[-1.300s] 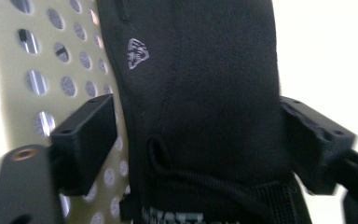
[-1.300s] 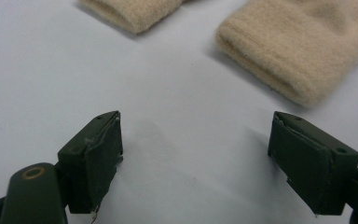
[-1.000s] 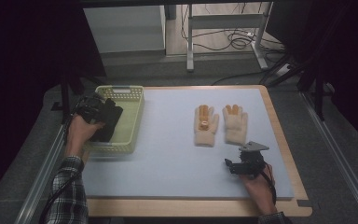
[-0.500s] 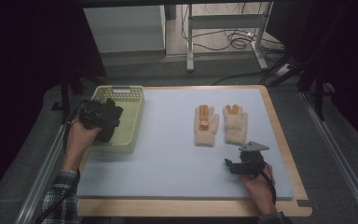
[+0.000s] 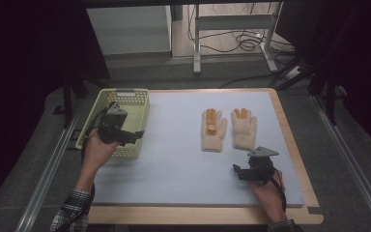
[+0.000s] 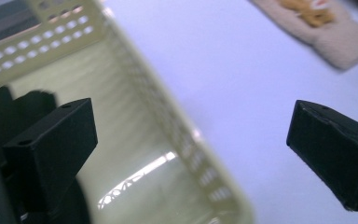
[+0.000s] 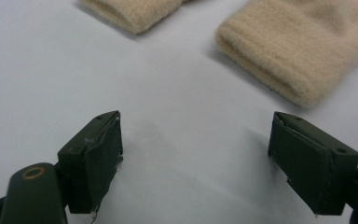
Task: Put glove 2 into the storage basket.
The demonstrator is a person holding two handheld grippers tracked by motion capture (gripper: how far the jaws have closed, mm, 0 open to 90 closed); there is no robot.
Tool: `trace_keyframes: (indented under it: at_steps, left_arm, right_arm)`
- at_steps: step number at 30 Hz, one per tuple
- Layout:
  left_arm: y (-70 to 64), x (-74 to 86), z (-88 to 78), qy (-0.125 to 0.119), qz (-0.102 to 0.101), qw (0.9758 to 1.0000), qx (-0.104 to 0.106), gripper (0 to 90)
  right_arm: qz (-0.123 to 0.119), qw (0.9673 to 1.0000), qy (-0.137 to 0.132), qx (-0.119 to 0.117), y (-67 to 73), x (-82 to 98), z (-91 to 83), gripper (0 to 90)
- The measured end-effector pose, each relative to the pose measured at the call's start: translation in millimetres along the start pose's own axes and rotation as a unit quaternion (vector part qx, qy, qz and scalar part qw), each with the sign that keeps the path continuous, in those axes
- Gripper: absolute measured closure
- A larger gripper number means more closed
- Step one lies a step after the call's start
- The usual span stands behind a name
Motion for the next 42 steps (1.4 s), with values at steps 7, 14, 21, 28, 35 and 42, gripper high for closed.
trace_keyframes:
  at_steps: [7, 14, 21, 28, 35, 42]
  left_arm:
    - [-40.4, 3.1, 4.7, -0.021, 0.029, 0.9988, 0.034, 2.0]
    - [-79.9, 19.6, 12.4, -0.032, 0.055, 0.9961, 0.061, 2.0]
    - [-103.5, 50.9, 26.8, -0.022, 0.067, 0.9953, 0.067, 2.0]
    - [-106.6, 82.0, 40.9, -0.005, 0.051, 0.9968, 0.061, 2.0]
    - [-107.0, 103.7, 53.0, 0.018, 0.052, 0.9975, 0.045, 2.0]
    - [-101.9, 104.4, 54.6, 0.026, 0.021, 0.9978, 0.056, 3.0]
  right_arm:
    - [-0.001, 1.0, 0.001, 0.001, 0.0, 0.0, -0.3, 17.3]
    - [-0.001, 1.0, 0.001, -0.001, -0.2, -0.1, 0.0, 17.4]
    - [-0.001, 1.0, 0.001, -0.001, -0.2, -0.1, 0.0, 17.3]
    - [0.0, 1.0, 0.001, -0.002, -0.7, 0.0, 0.2, 17.3]
    - [0.002, 1.0, 0.002, -0.003, -1.1, -0.1, 0.4, 17.0]
    - [0.004, 1.0, 0.003, -0.005, -1.6, -0.1, 0.5, 17.1]
Point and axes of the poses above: each handheld gripper's, and its own axes: z roughly forward along the jaws, x roughly out of its underside, y roughly to its left, the point moved 3 cm from there along z, roughly forward along the jaws, and after that the axes turned 6 degrees about -y, right-handed, at the moved point
